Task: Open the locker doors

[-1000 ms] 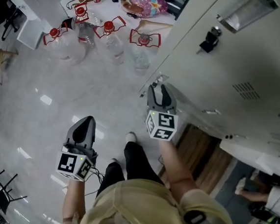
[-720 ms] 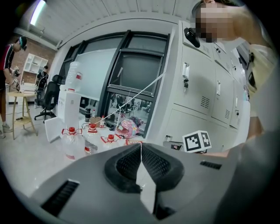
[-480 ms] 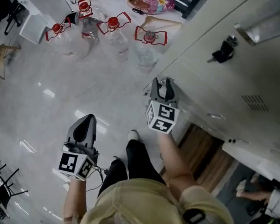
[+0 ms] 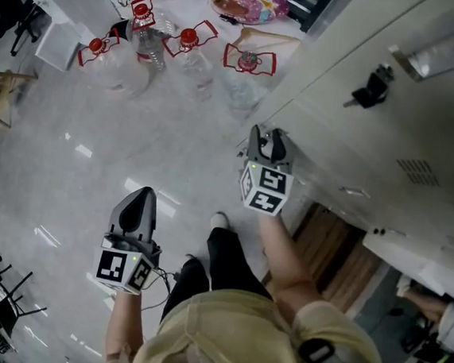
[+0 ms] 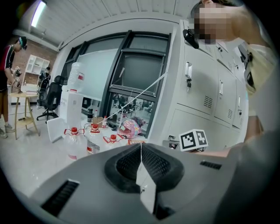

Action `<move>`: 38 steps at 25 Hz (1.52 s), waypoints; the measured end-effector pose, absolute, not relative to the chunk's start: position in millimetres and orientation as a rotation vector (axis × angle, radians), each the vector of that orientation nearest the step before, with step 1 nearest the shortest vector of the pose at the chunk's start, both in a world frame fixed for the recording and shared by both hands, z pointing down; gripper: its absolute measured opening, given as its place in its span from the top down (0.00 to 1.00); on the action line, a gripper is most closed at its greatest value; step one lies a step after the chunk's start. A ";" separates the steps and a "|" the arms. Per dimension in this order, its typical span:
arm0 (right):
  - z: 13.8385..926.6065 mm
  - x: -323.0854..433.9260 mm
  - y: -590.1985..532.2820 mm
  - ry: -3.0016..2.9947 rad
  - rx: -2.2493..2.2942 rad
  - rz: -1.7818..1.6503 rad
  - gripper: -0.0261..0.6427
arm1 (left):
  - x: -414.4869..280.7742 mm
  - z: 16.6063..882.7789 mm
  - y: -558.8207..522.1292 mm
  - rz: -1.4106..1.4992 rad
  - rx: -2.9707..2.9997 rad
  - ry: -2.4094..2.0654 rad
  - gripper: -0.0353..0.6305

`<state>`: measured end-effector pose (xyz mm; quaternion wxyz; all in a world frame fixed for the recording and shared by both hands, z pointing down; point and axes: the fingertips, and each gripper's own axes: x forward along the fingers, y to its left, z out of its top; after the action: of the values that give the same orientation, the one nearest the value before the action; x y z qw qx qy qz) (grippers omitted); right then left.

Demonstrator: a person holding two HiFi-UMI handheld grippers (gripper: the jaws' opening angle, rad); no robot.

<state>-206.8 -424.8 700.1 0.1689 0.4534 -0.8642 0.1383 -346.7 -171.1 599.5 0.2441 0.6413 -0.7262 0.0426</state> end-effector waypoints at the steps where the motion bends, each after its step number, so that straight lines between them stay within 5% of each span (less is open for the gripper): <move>1: 700.6 -206.8 -423.4 -2.451 1.285 0.393 0.72 | -346.5 600.2 -170.2 0.113 1.751 -1.984 0.94; 38: 707.3 -140.8 -274.7 -2.348 1.298 0.405 0.72 | -305.6 583.7 -101.3 0.101 1.990 -1.803 0.94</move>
<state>-140.8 -274.7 707.3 0.2125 0.4674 -0.8456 0.1460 -305.6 -101.3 583.7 0.2254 0.7215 -0.6537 0.0365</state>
